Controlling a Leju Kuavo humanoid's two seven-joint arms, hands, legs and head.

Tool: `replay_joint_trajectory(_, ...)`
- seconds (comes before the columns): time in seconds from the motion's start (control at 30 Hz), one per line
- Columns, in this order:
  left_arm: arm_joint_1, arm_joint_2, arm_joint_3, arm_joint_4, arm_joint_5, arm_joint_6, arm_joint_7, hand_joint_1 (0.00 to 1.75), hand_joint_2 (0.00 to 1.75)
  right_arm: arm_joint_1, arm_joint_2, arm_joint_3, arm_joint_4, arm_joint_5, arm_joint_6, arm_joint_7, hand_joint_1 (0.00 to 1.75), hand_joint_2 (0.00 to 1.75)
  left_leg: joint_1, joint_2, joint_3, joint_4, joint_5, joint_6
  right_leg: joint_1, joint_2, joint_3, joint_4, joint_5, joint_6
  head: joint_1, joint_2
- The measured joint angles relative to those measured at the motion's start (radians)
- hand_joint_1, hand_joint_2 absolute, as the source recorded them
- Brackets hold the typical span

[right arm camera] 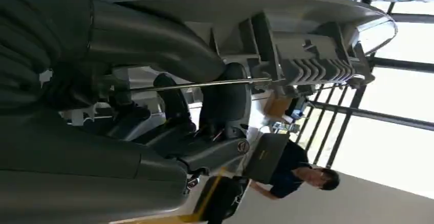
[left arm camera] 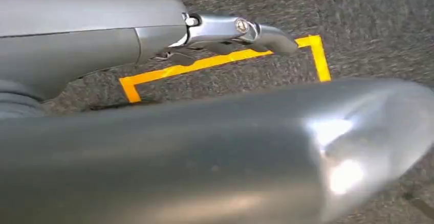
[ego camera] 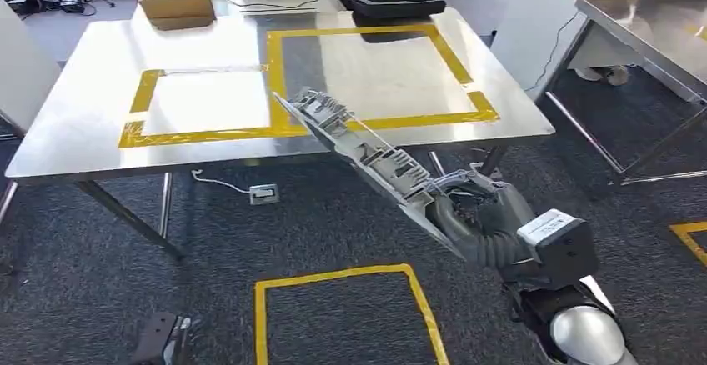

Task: Take the parts from the cabinet and place them on the table.

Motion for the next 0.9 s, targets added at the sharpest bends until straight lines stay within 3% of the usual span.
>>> replay_joint_trajectory(0.03,0.0,0.0,0.0,0.0,0.0,0.0,0.001,0.0,0.0,0.004,0.0,-0.001,0.0,0.001,0.0,0.001,1.75,1.75,0.0,-0.001,0.011,0.0,-0.008,-0.002,-0.001,0.0,0.011,-0.048,0.046,-0.002,0.0,0.0)
replay_joint_trajectory(0.1,0.0,0.0,0.0,0.0,0.0,0.0,0.001,0.0,0.0,0.008,0.0,-0.003,-0.001,0.001,-0.001,0.0,1.75,1.75,0.001,-0.002,0.039,0.0,-0.026,-0.008,-0.001,-0.001,0.074,-0.225,0.169,-0.01,0.0,0.0)
replay_joint_trajectory(0.13,0.001,0.0,0.0,0.0,0.0,0.0,0.001,0.0,0.0,0.009,0.0,-0.003,-0.002,0.001,0.0,-0.001,1.75,1.75,0.0,-0.001,0.041,-0.002,-0.034,-0.013,-0.001,-0.005,0.092,-0.285,0.197,-0.013,0.0,0.0)
replay_joint_trajectory(0.17,-0.003,0.0,0.0,0.001,0.0,0.0,0.001,0.0,0.0,0.009,0.0,-0.003,-0.002,0.0,0.0,-0.003,1.75,1.75,-0.004,-0.002,0.046,0.0,-0.039,-0.021,0.007,-0.007,0.092,-0.305,0.159,-0.018,0.001,0.0)
replay_joint_trajectory(0.23,-0.001,0.001,0.0,0.001,0.0,0.0,0.0,0.0,0.0,0.012,0.0,-0.002,-0.004,0.0,0.0,-0.007,1.75,1.75,-0.004,0.002,0.05,-0.008,-0.041,-0.032,0.007,-0.003,0.091,-0.301,0.172,-0.033,0.001,0.0)
replay_joint_trajectory(0.3,-0.002,0.002,0.0,0.0,-0.001,0.0,-0.001,0.0,0.0,0.016,0.0,-0.002,-0.004,0.001,0.001,-0.006,1.75,1.75,-0.004,0.002,0.048,0.012,-0.038,-0.043,0.002,0.0,0.11,-0.309,0.167,-0.049,0.002,0.0)
replay_joint_trajectory(0.37,-0.004,0.002,0.0,0.0,-0.001,0.0,-0.007,0.0,0.0,0.014,0.001,-0.002,-0.004,0.0,0.001,-0.008,1.75,1.75,-0.003,0.003,-0.015,0.125,-0.04,-0.052,0.001,-0.003,0.128,-0.313,0.156,-0.06,-0.002,0.0)
replay_joint_trajectory(0.47,0.003,0.002,0.0,0.001,-0.001,0.0,-0.008,0.0,0.0,0.017,0.002,-0.002,-0.004,0.0,0.001,-0.012,1.75,1.75,-0.003,0.003,-0.144,0.305,-0.143,-0.056,0.005,-0.001,0.152,-0.313,0.132,-0.067,-0.002,0.0)
replay_joint_trajectory(0.5,0.005,0.002,0.0,0.001,-0.001,0.0,-0.008,0.0,0.0,0.019,0.002,-0.002,-0.004,0.0,0.001,-0.011,1.75,1.75,-0.003,0.003,-0.163,0.312,-0.148,-0.055,0.006,0.001,0.164,-0.313,0.124,-0.067,-0.002,0.0)
replay_joint_trajectory(0.53,0.007,0.002,0.0,0.001,-0.001,0.0,-0.009,0.0,0.0,0.022,0.002,-0.002,-0.004,0.0,0.001,-0.011,1.75,1.75,-0.003,0.003,-0.162,0.281,-0.126,-0.052,0.007,0.002,0.177,-0.313,0.114,-0.067,-0.002,0.0)
replay_joint_trajectory(0.57,0.008,0.002,0.0,0.001,-0.001,0.0,-0.009,0.0,0.0,0.023,0.002,-0.002,-0.004,0.0,0.001,-0.012,1.75,1.75,-0.005,0.003,-0.143,0.211,-0.077,-0.047,0.009,0.003,0.192,-0.313,0.103,-0.067,-0.002,0.0)
replay_joint_trajectory(0.63,0.012,0.003,0.0,0.002,-0.004,0.0,-0.01,0.0,0.0,0.023,0.002,-0.002,-0.004,0.0,0.001,-0.013,1.75,1.75,-0.011,0.004,-0.091,0.044,0.058,-0.028,0.009,0.002,0.216,-0.313,0.082,-0.063,-0.003,0.0)
replay_joint_trajectory(0.67,0.013,0.004,0.0,0.004,-0.01,0.0,-0.011,0.0,0.0,0.023,0.002,-0.002,-0.004,0.0,0.001,-0.014,1.75,1.75,-0.019,0.002,-0.091,0.011,0.076,-0.024,0.014,0.003,0.223,-0.305,0.074,-0.057,-0.003,0.0)
replay_joint_trajectory(0.7,0.014,0.004,0.0,0.005,-0.013,0.001,-0.011,0.0,0.0,0.026,0.002,-0.001,-0.005,0.0,0.001,-0.014,1.75,1.75,-0.02,0.004,-0.09,0.011,0.049,-0.022,0.012,0.005,0.22,-0.311,0.067,-0.049,-0.004,0.0)
replay_joint_trajectory(0.73,0.017,0.003,0.0,0.005,-0.015,0.001,-0.011,0.0,0.0,0.026,0.002,-0.001,-0.005,0.0,0.001,-0.013,1.75,1.75,-0.021,0.003,-0.084,0.005,0.063,-0.012,0.011,0.006,0.227,-0.312,0.068,-0.041,-0.005,0.0)
replay_joint_trajectory(0.8,0.017,0.001,-0.001,0.005,-0.015,0.002,-0.012,0.0,0.0,0.028,0.002,-0.001,-0.005,0.001,0.001,-0.011,1.75,1.75,-0.016,0.001,-0.065,-0.001,0.061,-0.002,0.014,0.005,0.239,-0.31,0.066,-0.031,-0.005,0.0)
replay_joint_trajectory(0.83,0.018,0.0,-0.001,0.005,-0.015,0.002,-0.012,0.0,0.0,0.028,0.002,0.0,-0.007,0.002,0.003,-0.008,1.75,1.75,-0.013,0.001,-0.053,-0.007,0.059,0.002,0.01,0.003,0.229,-0.281,0.065,-0.027,-0.004,0.0)
replay_joint_trajectory(0.9,0.015,0.0,0.0,0.005,-0.017,0.002,-0.014,0.0,0.0,0.023,0.002,0.002,-0.009,0.002,0.005,-0.003,1.75,1.75,-0.012,0.001,-0.04,-0.008,0.048,0.011,0.007,0.002,0.148,-0.152,0.047,-0.014,-0.002,0.0)
